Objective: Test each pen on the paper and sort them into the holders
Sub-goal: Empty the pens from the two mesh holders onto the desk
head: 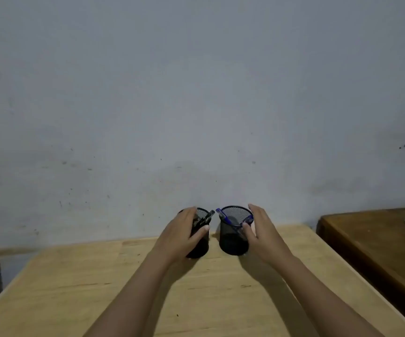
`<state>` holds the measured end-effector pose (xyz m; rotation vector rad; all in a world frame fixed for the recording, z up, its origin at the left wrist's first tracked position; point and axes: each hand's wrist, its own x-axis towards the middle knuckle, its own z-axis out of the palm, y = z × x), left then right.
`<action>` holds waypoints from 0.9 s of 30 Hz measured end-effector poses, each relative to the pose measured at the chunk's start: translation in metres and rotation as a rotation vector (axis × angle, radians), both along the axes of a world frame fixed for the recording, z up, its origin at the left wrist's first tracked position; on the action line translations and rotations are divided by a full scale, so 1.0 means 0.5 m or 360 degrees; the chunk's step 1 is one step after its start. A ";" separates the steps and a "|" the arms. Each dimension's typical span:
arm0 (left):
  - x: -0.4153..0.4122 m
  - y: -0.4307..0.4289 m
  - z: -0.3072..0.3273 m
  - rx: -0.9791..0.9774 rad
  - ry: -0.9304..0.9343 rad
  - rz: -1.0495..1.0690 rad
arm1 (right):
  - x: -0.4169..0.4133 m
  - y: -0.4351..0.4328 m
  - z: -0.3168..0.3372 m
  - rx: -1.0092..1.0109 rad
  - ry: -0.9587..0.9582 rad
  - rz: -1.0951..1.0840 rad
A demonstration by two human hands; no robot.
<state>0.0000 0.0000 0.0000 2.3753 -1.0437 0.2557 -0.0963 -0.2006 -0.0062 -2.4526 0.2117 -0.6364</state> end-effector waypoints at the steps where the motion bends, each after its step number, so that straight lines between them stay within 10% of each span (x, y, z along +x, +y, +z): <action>1: 0.006 -0.011 -0.002 0.0002 0.0013 0.0015 | 0.012 0.002 -0.005 -0.0007 -0.0033 0.0022; 27: 0.046 -0.060 0.002 -0.0089 0.0256 -0.0086 | 0.101 0.012 0.014 0.0082 0.0034 0.0371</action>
